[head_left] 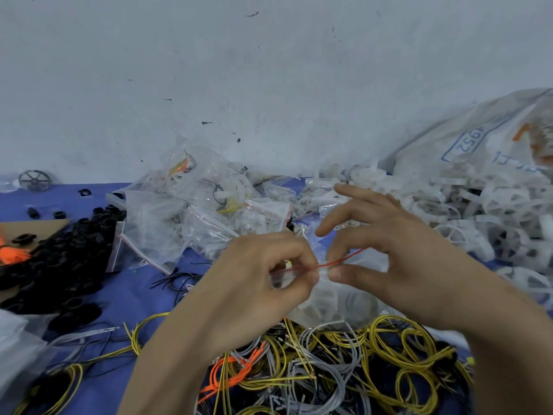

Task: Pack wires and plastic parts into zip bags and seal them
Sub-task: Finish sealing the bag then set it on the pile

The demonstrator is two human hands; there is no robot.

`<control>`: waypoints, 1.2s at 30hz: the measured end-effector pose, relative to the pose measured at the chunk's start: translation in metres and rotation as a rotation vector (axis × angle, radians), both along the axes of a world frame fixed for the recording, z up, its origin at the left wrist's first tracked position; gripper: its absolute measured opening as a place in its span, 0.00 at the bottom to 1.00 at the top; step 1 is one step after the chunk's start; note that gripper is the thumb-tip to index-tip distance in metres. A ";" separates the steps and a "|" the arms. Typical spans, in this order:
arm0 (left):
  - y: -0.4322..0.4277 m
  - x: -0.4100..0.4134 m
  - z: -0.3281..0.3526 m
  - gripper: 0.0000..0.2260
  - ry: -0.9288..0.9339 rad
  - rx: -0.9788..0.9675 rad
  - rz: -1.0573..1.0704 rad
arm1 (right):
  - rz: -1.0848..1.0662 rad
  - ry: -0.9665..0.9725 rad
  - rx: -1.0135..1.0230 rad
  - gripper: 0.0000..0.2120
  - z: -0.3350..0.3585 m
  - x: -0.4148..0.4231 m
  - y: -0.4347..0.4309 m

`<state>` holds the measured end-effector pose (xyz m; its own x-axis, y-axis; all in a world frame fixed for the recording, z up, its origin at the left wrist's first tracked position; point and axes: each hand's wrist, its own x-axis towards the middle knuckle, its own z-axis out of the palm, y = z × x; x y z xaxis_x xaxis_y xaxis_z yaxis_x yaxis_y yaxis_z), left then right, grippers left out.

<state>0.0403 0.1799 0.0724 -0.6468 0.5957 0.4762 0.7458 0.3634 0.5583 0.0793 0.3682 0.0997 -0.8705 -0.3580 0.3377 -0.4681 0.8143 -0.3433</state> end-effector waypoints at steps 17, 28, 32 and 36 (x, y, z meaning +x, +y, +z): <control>-0.003 -0.001 0.001 0.08 -0.155 0.017 -0.053 | 0.070 0.020 -0.138 0.04 -0.005 -0.007 0.000; -0.002 -0.004 0.000 0.03 -0.041 0.078 -0.026 | 0.065 0.046 -0.297 0.11 -0.002 -0.007 0.005; -0.001 -0.004 -0.001 0.03 -0.054 0.066 -0.028 | 0.072 0.059 -0.290 0.10 -0.005 -0.010 0.006; -0.001 -0.004 -0.001 0.04 -0.021 0.061 -0.041 | 0.109 0.012 -0.348 0.10 -0.006 -0.011 0.001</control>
<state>0.0361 0.1791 0.0711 -0.6327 0.5924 0.4987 0.7472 0.2978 0.5942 0.0682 0.3695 0.0938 -0.8287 -0.3100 0.4659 -0.5513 0.5951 -0.5847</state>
